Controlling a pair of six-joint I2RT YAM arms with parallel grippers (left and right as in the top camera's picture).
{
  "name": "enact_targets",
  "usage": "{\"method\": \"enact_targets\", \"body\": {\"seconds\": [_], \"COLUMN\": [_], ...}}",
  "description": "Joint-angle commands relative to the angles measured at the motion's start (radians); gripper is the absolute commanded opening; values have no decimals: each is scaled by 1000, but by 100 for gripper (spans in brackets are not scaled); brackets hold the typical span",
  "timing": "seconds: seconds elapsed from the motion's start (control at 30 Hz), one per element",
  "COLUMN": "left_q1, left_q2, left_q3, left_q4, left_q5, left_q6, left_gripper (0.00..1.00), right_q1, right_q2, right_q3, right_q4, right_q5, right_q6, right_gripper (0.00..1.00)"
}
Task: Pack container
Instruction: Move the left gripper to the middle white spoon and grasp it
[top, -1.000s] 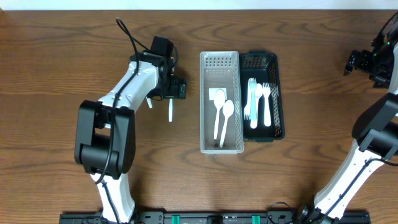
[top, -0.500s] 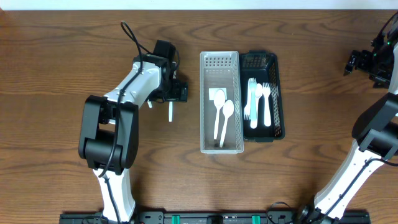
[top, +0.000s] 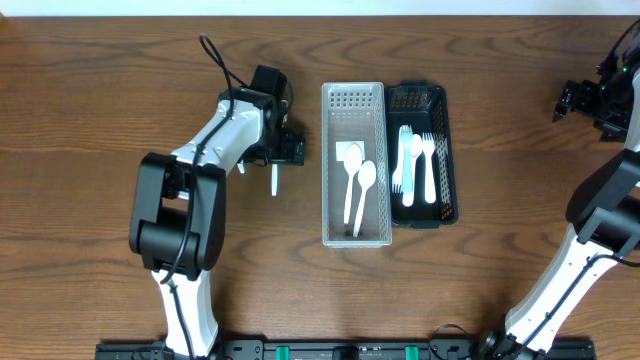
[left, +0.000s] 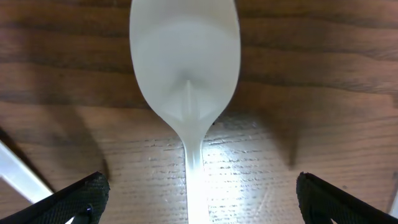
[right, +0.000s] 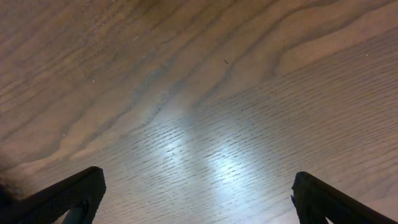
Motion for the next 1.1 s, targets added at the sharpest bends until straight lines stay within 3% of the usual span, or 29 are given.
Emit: {"method": "enact_targets", "body": {"seconds": [0.0,0.43,0.53,0.83,1.0,1.07], "left_q1": [-2,-1,-2,-1,-1,-1], "left_q2": [42,54,54,54,47,37], "left_q3": [6,6,6,6,7,8], "left_q4": [-3,-6,-6,-6,-6,-6], "left_q5": [-4,-5,-5,-8,-34,-38], "left_q6": [10,10,10,10,10,10], "left_gripper": [98,97,83,27,7,6], "right_q1": [-2,-2,-2,-2,-2,-2], "right_q2": [-8,-8,-8,-8,-8,-8], "right_q3": [0,0,0,0,0,0], "right_q4": [2,2,2,2,2,2], "right_q5": [2,2,2,2,2,2], "right_q6": [-4,-4,-4,-4,-4,-4], "right_gripper": [99,99,99,99,99,99]}}
